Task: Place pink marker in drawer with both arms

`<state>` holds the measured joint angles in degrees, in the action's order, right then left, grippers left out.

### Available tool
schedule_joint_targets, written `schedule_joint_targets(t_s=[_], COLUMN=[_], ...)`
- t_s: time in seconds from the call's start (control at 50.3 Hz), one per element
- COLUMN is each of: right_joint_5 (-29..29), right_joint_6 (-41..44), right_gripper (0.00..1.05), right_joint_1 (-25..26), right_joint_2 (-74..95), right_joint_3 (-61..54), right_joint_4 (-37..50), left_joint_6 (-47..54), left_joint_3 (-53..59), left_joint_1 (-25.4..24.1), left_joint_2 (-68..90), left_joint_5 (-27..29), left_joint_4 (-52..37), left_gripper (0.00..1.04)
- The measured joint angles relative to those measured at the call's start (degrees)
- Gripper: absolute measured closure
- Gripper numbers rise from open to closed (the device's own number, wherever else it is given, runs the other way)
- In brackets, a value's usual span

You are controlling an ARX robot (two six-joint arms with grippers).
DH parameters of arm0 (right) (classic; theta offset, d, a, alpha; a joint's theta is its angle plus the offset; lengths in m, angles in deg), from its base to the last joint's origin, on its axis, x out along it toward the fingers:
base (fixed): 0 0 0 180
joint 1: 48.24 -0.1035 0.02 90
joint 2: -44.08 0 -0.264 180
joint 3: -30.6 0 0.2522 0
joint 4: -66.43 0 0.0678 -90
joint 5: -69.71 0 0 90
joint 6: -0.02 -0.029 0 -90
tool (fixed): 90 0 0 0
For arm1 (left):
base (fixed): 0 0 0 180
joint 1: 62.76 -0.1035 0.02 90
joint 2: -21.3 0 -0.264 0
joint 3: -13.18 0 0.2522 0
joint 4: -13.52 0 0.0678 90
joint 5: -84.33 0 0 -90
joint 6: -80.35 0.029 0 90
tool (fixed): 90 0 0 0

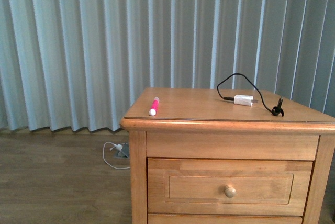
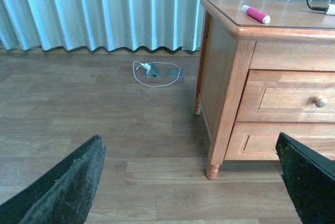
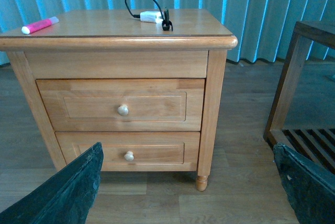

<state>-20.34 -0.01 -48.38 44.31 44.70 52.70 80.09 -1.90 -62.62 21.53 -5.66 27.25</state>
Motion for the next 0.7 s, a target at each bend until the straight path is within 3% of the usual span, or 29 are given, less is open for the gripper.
schedule_joint_targets(t_s=[0.696], right_joint_5=[0.0], right_joint_6=[0.0], right_gripper=[0.08], right_joint_1=[0.0], right_joint_2=[0.0], right_joint_3=[0.0], right_joint_4=[0.0], left_joint_6=[0.0], left_joint_3=[0.0], left_joint_1=[0.0], left_joint_2=[0.0], left_joint_5=[0.0], left_joint_4=[0.0], left_gripper=[0.06])
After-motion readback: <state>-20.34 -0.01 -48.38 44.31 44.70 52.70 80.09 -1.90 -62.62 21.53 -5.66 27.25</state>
